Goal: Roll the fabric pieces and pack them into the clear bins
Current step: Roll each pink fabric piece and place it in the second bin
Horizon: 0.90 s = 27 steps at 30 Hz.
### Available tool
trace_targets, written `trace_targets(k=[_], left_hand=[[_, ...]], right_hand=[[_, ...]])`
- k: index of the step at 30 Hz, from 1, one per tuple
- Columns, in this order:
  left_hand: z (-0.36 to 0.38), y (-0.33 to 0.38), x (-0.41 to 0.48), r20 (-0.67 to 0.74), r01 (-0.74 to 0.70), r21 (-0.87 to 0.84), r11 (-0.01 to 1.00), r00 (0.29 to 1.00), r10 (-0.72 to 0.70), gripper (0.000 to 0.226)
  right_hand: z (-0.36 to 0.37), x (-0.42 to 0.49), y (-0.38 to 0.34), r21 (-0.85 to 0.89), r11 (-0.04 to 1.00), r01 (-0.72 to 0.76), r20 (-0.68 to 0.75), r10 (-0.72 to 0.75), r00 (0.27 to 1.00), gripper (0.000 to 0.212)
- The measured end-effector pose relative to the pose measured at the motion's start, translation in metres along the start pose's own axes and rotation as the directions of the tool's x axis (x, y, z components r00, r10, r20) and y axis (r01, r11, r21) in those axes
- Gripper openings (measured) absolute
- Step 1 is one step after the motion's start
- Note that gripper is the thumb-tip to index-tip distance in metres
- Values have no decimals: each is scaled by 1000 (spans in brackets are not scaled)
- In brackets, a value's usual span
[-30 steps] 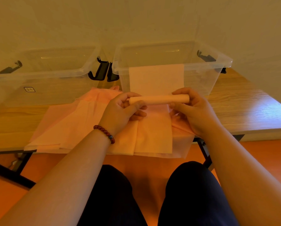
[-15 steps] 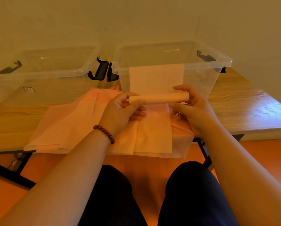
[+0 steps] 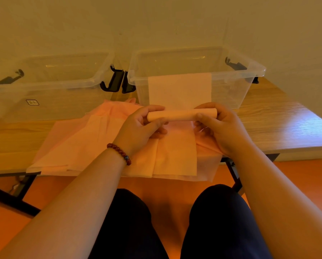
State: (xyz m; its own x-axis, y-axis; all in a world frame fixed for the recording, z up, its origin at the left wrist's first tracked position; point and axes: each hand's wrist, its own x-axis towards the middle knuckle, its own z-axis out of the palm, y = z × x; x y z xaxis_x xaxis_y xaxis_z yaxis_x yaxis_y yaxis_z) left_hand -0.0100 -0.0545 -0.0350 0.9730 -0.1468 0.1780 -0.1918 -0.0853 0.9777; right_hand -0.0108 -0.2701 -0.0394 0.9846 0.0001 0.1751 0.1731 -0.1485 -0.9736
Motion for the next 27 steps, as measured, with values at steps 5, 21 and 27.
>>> trace_targets(k=[5, 21, 27], left_hand=[[2, 0, 0, 34, -19, 90, 996, 999, 16, 28], [0, 0, -2, -32, -63, 89, 994, 997, 66, 36], [1, -2, 2, -86, -14, 55, 998, 996, 19, 18]], right_hand=[[0, 0, 0, -83, 996, 17, 53, -13, 999, 42], [6, -4, -3, -25, 999, 29, -153, -33, 988, 7], [5, 1, 0, 52, 998, 19, -108, -14, 994, 18]])
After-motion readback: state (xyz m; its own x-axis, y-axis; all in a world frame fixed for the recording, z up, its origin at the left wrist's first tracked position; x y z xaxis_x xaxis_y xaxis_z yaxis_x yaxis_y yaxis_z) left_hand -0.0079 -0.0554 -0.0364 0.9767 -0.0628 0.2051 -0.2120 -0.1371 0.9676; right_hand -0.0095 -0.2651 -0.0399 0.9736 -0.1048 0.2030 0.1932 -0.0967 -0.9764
